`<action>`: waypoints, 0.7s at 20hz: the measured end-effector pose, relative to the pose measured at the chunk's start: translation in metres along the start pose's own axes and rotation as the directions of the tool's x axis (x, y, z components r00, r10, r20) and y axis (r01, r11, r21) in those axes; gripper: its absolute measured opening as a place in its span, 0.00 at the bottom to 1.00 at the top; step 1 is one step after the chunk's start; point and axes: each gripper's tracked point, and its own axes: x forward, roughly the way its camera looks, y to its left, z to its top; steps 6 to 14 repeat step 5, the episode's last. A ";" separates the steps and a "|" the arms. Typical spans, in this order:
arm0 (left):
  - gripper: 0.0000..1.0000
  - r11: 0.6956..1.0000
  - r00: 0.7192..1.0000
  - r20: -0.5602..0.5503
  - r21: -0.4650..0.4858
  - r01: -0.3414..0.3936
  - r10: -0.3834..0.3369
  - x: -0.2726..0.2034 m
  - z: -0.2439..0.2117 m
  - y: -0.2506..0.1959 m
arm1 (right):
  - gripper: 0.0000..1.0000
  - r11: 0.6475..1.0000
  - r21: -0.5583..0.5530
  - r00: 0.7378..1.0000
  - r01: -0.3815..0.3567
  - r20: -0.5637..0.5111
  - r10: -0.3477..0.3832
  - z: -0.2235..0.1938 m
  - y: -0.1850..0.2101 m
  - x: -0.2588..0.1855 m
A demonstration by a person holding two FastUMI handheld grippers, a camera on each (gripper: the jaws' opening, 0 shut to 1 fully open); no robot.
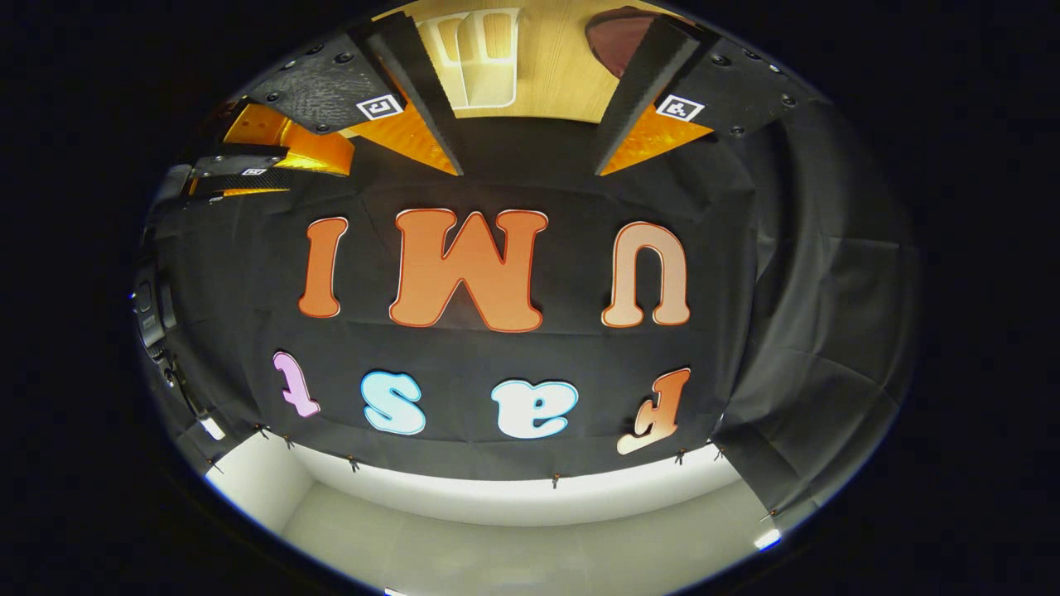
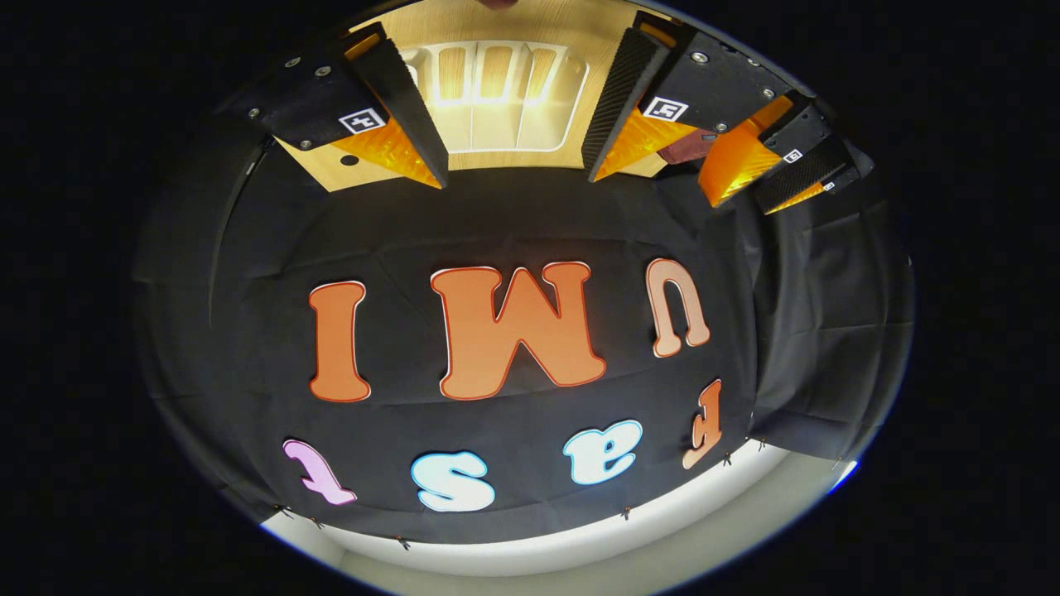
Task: Open the schoolbag, grab two books from the bookshelf and put them into the schoolbag.
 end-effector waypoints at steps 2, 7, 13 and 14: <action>0.95 1.000 1.000 -0.002 0.000 -0.001 0.001 0.000 -0.001 0.001 | 0.97 1.000 -0.005 1.000 0.007 -0.001 -0.007 -0.001 -0.002 0.000; 0.95 1.000 1.000 -0.014 0.013 0.008 -0.008 0.001 -0.005 -0.004 | 0.97 1.000 -0.001 1.000 0.010 -0.005 -0.010 -0.003 -0.003 0.002; 0.95 1.000 1.000 -0.014 0.013 0.008 -0.008 0.001 -0.005 -0.004 | 0.97 1.000 -0.001 1.000 0.010 -0.005 -0.010 -0.003 -0.003 0.002; 0.95 1.000 1.000 -0.014 0.013 0.008 -0.008 0.001 -0.005 -0.004 | 0.97 1.000 -0.001 1.000 0.010 -0.005 -0.010 -0.003 -0.003 0.002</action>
